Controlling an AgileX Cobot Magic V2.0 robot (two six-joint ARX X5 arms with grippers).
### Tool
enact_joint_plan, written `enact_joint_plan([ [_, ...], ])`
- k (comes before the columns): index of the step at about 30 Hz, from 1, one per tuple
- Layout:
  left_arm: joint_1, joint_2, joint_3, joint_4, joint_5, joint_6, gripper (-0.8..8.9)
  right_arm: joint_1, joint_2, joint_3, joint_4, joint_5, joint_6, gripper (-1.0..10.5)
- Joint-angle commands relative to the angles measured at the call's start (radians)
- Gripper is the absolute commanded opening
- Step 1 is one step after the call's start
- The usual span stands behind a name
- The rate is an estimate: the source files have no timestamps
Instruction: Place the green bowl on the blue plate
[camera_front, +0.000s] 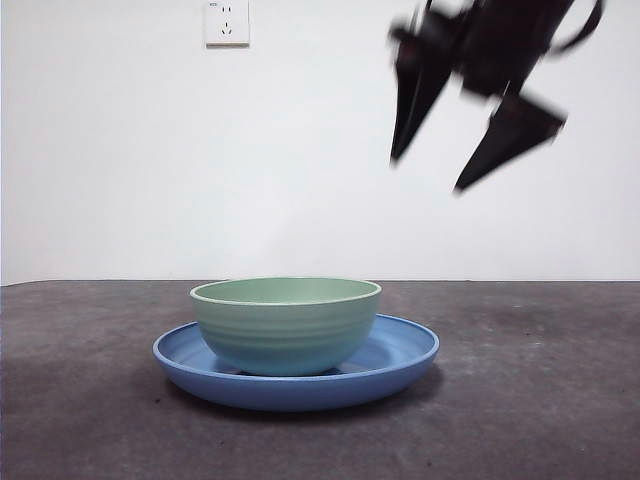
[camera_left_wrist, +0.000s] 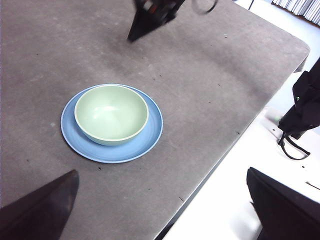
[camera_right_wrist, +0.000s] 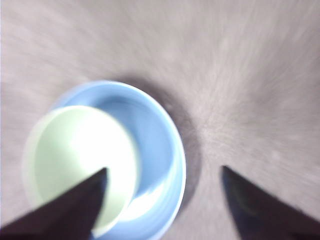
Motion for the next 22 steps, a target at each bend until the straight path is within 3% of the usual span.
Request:
enact_joint_plan([
  [1, -0.005, 0.003, 0.011, 0.005, 0.005, 0.002, 5.92, 0.007, -0.088, 0.019, -0.069, 0.003, -0.053, 5.3],
  [8, -0.005, 0.003, 0.011, 0.005, 0.005, 0.002, 5.92, 0.043, -0.367, 0.01, -0.289, 0.083, -0.109, 6.0],
  [22, -0.005, 0.003, 0.011, 0.005, 0.005, -0.003, 5.91, 0.118, -0.901, -0.139, -0.42, 0.078, -0.106, 6.0],
])
